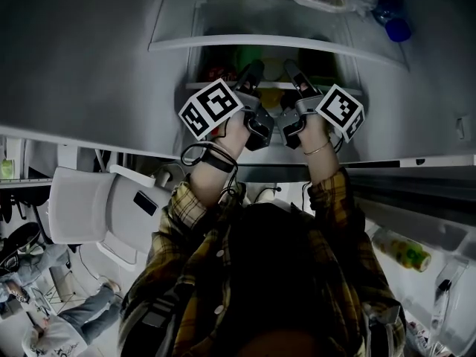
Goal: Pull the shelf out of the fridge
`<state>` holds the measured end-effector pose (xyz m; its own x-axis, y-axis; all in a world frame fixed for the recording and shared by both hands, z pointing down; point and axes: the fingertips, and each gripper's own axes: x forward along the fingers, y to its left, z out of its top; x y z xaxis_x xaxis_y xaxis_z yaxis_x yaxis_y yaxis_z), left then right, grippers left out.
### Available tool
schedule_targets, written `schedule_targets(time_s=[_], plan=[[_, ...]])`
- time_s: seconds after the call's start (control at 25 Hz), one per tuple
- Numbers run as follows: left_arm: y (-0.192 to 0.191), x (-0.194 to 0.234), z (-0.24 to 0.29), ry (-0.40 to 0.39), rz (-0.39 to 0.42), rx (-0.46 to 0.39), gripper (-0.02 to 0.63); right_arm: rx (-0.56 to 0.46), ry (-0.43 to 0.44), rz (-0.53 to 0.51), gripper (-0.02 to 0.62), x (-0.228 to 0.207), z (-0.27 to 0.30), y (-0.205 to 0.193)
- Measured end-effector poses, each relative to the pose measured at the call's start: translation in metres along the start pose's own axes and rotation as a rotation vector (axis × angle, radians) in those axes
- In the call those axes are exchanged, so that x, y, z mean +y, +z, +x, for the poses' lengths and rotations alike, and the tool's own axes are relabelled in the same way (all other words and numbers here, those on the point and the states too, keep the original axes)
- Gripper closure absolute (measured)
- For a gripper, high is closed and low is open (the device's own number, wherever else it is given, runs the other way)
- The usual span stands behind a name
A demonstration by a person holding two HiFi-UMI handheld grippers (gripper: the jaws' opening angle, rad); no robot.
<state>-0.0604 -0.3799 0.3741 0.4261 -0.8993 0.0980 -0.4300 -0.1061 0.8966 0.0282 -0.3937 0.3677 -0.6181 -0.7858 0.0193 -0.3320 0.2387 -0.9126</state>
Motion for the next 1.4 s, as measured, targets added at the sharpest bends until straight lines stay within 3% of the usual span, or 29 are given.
schedule_targets(time_s=[0.32, 1.4], plan=[[0.002, -0.005, 0.001, -0.056, -0.081, -0.029, 0.552, -0.028, 0.004, 0.053, 0.534, 0.000, -0.001, 0.001], [-0.009, -0.006, -0.021, -0.070, -0.147, -0.034, 0.565, -0.045, 0.027, 0.135, 0.548, 0.004, -0.021, -0.014]])
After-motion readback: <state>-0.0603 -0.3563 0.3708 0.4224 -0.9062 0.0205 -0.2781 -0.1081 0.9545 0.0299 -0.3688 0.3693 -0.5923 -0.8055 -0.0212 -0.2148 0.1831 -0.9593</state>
